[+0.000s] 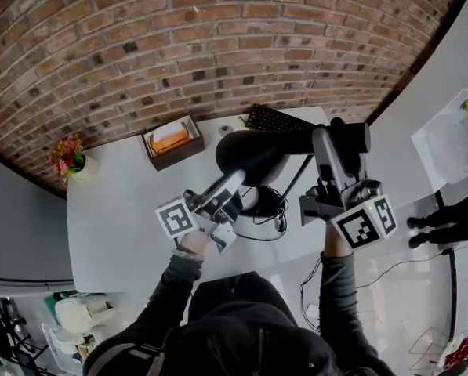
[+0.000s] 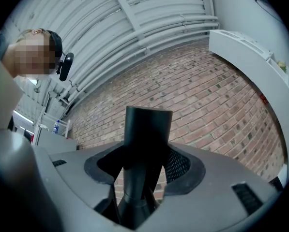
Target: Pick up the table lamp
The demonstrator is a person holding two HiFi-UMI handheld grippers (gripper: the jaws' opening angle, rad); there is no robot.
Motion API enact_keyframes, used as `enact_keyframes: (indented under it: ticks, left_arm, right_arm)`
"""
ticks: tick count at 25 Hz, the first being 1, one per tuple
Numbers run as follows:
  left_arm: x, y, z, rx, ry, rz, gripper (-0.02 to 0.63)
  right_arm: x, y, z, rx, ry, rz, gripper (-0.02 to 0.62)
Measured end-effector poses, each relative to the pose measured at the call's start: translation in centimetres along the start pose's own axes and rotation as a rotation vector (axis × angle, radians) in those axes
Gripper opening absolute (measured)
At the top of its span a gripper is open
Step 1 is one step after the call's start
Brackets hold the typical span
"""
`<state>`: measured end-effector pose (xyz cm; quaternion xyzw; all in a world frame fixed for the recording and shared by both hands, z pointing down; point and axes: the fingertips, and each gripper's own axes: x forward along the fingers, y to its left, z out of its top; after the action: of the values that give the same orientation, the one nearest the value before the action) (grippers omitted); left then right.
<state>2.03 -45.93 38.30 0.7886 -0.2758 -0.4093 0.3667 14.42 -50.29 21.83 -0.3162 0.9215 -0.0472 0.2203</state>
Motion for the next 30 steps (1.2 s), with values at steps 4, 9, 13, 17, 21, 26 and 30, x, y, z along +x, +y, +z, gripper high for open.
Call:
enact_keyframes:
  ticks: [4, 9, 13, 17, 21, 26, 30]
  left_arm:
    - [0.2, -0.2, -0.1, 0.009, 0.011, -0.001, 0.105]
    - [0.1, -0.2, -0.1, 0.008, 0.018, -0.005, 0.104]
    - [0.2, -0.1, -0.2, 0.008, 0.027, -0.006, 0.103]
    - [0.1, -0.2, -0.3, 0.0, 0.03, -0.004, 0.099]
    - [0.5, -0.2, -0.5, -0.025, 0.041, -0.004, 0.1]
    - [1.1, -0.8, -0.8, -0.038, 0.06, -0.02, 0.1]
    - [2.5, -2.0, -1.1, -0.028, 0.099, -0.038, 0.098]
  right_arm:
    - [0.0, -0.2, 0.2, 0.004, 0.014, -0.007, 0.233]
    - [0.0, -0.1, 0.1, -0.005, 0.032, -0.016, 0.233]
    - [0.0, -0.2, 0.0, -0.025, 0.042, -0.022, 0.233]
    - [0.1, -0.3, -0.1, -0.037, 0.053, -0.022, 0.233]
    - [0.3, -0.2, 0.2, -0.059, 0.053, -0.02, 0.233]
    - [0.4, 0.0, 1.1, -0.083, 0.049, -0.02, 0.233]
    - [-0.1, -0.5, 3.0, -0.09, 0.031, -0.038, 0.233]
